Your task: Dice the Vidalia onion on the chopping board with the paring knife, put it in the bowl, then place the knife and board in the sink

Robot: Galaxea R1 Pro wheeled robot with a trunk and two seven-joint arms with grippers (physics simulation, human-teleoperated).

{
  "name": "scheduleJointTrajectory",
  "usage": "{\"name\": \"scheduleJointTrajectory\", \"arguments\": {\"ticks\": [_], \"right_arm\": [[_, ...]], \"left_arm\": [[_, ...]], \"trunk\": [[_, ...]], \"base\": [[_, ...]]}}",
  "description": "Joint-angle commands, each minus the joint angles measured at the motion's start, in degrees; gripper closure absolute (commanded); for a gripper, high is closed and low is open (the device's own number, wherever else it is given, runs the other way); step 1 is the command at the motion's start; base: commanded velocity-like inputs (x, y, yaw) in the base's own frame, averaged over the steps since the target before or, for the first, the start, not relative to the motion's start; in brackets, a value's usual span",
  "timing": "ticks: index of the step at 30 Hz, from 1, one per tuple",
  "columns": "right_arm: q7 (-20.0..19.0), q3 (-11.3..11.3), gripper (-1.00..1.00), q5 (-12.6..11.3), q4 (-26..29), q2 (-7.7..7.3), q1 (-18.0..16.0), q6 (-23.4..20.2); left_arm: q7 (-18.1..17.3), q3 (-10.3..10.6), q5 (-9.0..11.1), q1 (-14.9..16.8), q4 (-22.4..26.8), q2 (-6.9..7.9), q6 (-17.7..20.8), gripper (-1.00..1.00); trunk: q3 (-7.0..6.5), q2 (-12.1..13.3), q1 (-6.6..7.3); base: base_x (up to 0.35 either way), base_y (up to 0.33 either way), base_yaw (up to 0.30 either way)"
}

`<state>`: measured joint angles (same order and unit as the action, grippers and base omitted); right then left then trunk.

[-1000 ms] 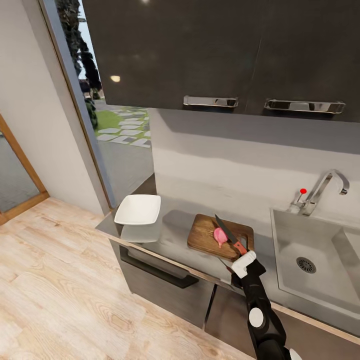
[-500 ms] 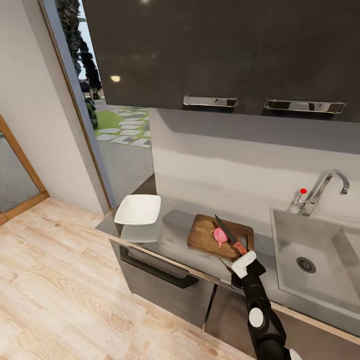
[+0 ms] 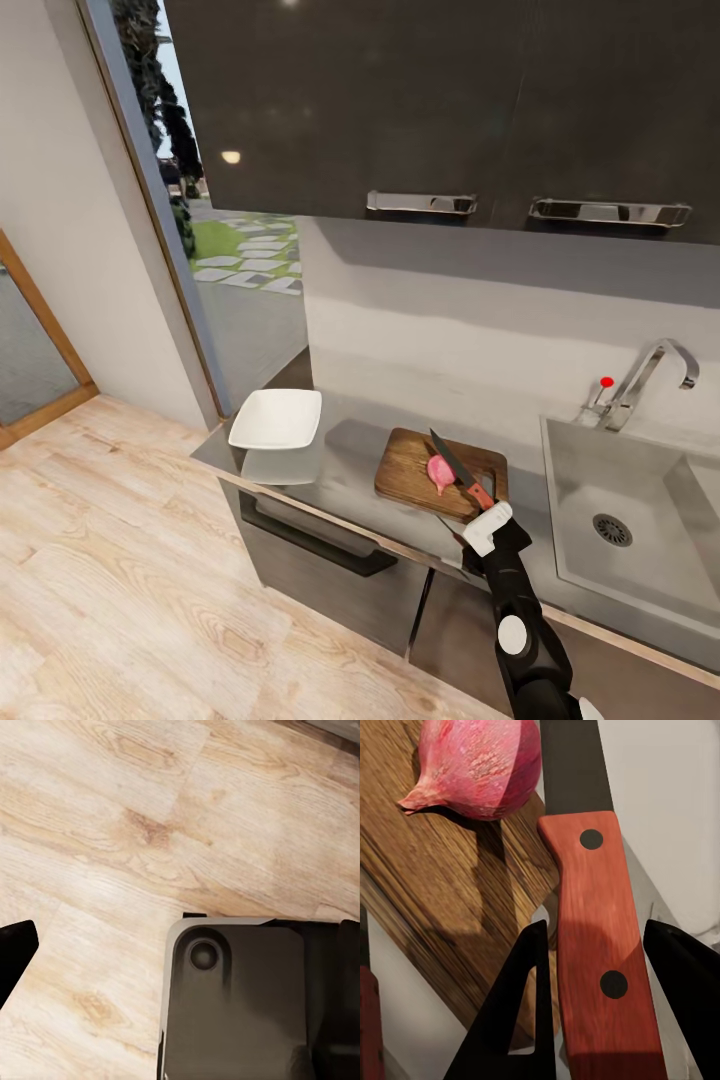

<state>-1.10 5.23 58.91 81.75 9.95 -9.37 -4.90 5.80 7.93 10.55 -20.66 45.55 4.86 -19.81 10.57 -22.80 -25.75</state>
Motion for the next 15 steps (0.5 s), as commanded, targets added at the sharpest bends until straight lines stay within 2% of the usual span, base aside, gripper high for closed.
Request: {"name": "scheduleJointTrajectory", "arguments": {"ticks": [1, 15], "right_arm": [[-0.1, 0.0, 1.0, 0.6, 0.1, 0.05, 0.0, -0.2], [-0.1, 0.1, 1.0, 0.6, 0.1, 0.05, 0.0, -0.2]], "left_arm": [[0.5, 0.4, 0.4, 0.0, -0.1, 0.09, -0.1, -1.0], [0.5, 0.4, 0.4, 0.0, -0.3, 0.06, -0.1, -1.0]], "trunk": [[0.14, -0.1, -0.04], [0.52, -0.1, -0.04]], "base": [[0.0, 0.0, 0.0], [0.0, 0.0, 0.0]]}}
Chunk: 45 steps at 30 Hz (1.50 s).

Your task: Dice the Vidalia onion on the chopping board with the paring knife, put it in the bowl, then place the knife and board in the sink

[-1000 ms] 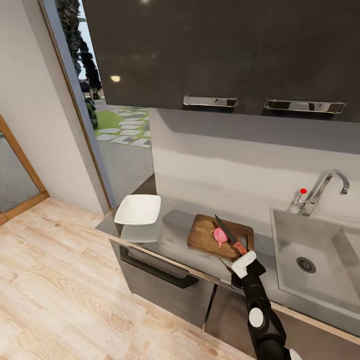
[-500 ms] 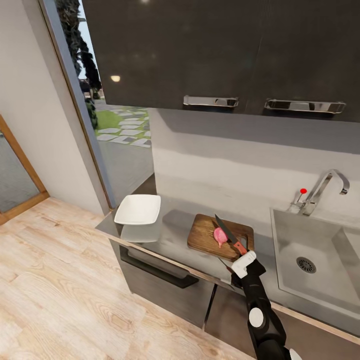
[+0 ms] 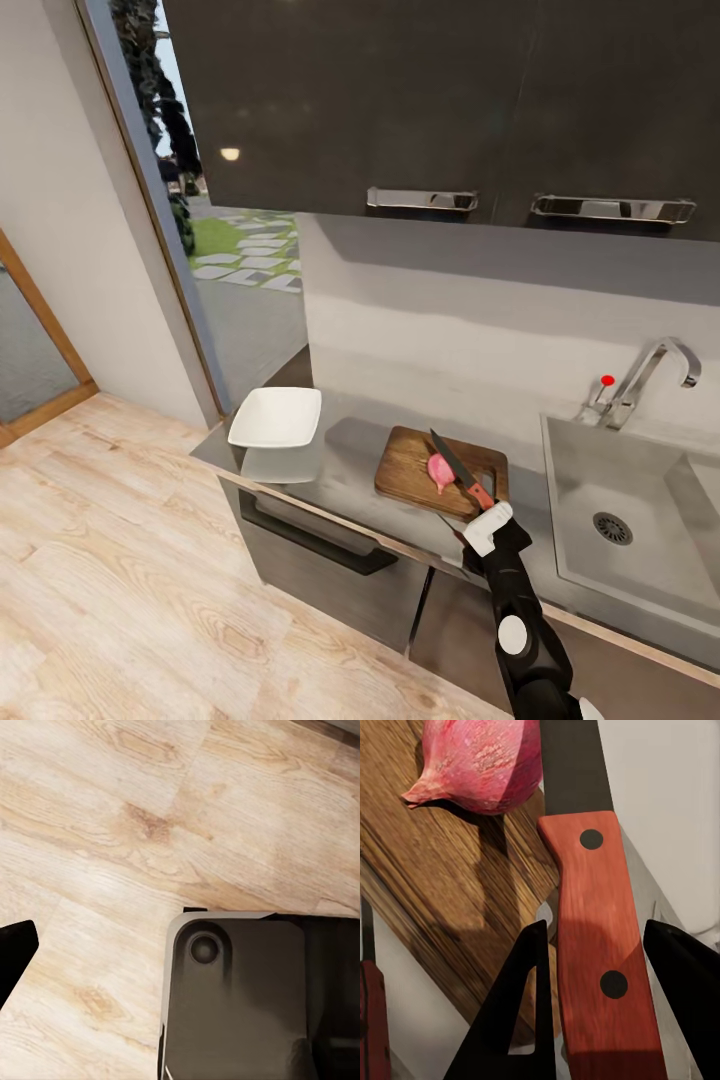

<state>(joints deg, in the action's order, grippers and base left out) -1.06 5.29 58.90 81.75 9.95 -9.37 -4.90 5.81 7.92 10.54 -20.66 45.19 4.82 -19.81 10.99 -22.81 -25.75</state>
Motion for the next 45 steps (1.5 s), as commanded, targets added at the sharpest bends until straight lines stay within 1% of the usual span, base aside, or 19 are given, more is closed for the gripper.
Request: {"name": "scheduleJointTrajectory", "arguments": {"ticks": [1, 39, 45], "right_arm": [[-0.1, 0.0, 1.0, 0.6, 0.1, 0.05, 0.0, -0.2], [-0.2, 0.1, 1.0, 0.6, 0.1, 0.05, 0.0, -0.2], [-0.2, 0.0, 1.0, 0.6, 0.1, 0.05, 0.0, -0.2]], "left_arm": [[0.5, 0.4, 0.5, 0.0, 0.1, 0.1, -0.1, -1.0], [0.5, 0.4, 0.5, 0.0, 0.1, 0.1, -0.1, -1.0], [0.5, 0.4, 0.5, 0.0, 0.1, 0.1, -0.1, -1.0]], "trunk": [[0.1, -0.1, -0.04], [0.11, -0.1, -0.04], [0.3, -0.1, -0.04]], "base": [[0.0, 0.0, 0.0], [0.0, 0.0, 0.0], [0.0, 0.0, 0.0]]}}
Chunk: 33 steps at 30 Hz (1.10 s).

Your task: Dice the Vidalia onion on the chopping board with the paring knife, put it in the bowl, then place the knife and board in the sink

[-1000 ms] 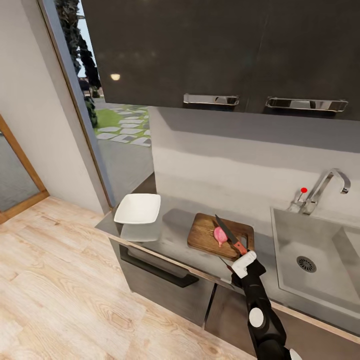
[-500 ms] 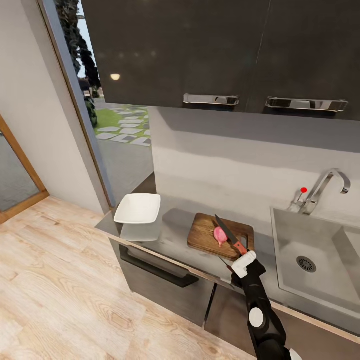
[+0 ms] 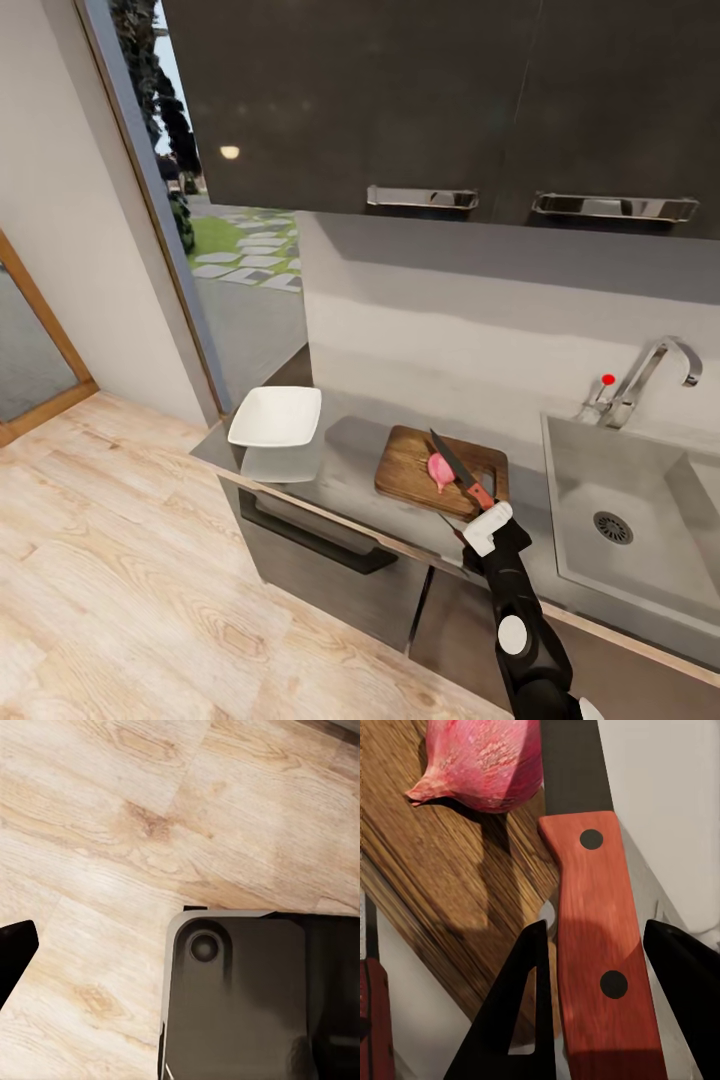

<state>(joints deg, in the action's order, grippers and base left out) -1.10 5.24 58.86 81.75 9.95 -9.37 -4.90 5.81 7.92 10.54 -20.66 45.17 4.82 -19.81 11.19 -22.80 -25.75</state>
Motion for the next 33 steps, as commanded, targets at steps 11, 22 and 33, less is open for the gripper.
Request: {"name": "scheduleJointTrajectory", "arguments": {"ticks": [11, 22, 33], "right_arm": [[-0.1, 0.1, 1.0, 0.6, 0.1, 0.05, 0.0, -0.2], [-0.1, 0.2, 1.0, 0.6, 0.1, 0.05, 0.0, -0.2], [-0.1, 0.1, 1.0, 0.6, 0.1, 0.05, 0.0, -0.2]], "left_arm": [[0.5, 0.4, 0.5, 0.0, 0.1, 0.1, -0.1, -1.0], [0.5, 0.4, 0.5, 0.0, 0.1, 0.1, -0.1, -1.0], [0.5, 0.4, 0.5, 0.1, 0.0, 0.1, -0.1, -1.0]], "trunk": [[0.48, -0.1, -0.03], [0.49, -0.1, -0.03], [0.62, -0.1, -0.03]], "base": [[0.0, 0.0, 0.0], [0.0, 0.0, 0.0], [0.072, 0.0, 0.0]]}}
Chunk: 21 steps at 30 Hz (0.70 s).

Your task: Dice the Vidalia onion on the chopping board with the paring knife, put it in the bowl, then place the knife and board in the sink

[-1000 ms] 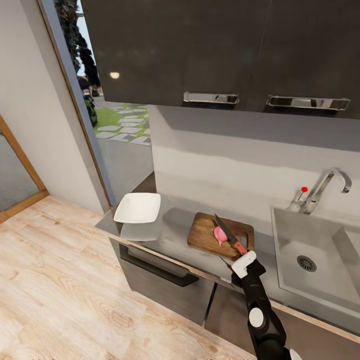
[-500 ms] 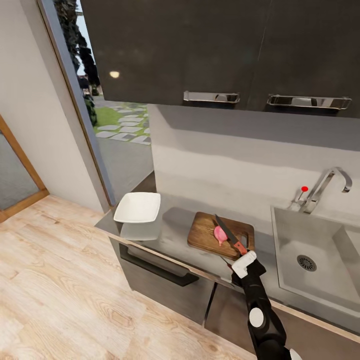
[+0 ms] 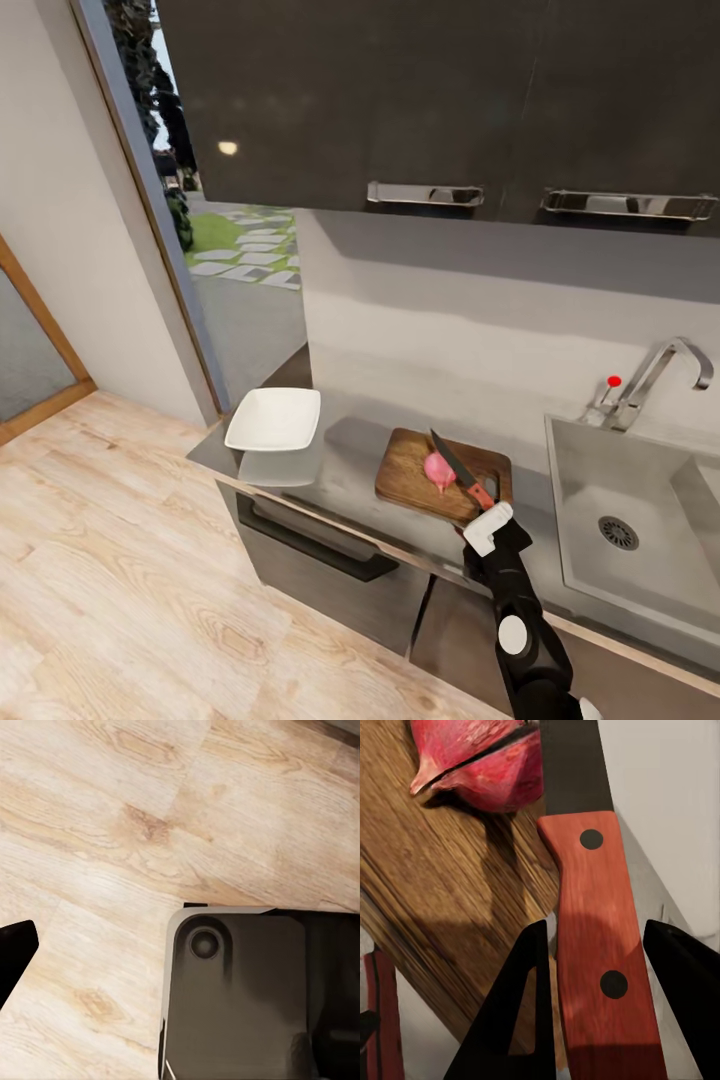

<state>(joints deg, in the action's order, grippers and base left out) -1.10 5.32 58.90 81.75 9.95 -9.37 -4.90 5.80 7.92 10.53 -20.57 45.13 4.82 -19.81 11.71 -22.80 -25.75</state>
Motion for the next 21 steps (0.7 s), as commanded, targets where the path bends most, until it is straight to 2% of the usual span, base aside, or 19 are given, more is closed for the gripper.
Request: {"name": "scheduleJointTrajectory", "arguments": {"ticks": [1, 21], "right_arm": [[-0.1, 0.0, 1.0, 0.6, 0.1, 0.05, 0.0, -0.2], [-0.1, 0.0, 1.0, 0.6, 0.1, 0.05, 0.0, -0.2]], "left_arm": [[0.5, 0.4, 0.5, 0.0, 0.1, 0.1, -0.1, -1.0], [0.5, 0.4, 0.5, 0.0, 0.1, 0.1, -0.1, -1.0]], "trunk": [[0.16, -0.1, -0.03], [0.33, -0.1, -0.03]], "base": [[0.0, 0.0, 0.0], [0.0, 0.0, 0.0]]}}
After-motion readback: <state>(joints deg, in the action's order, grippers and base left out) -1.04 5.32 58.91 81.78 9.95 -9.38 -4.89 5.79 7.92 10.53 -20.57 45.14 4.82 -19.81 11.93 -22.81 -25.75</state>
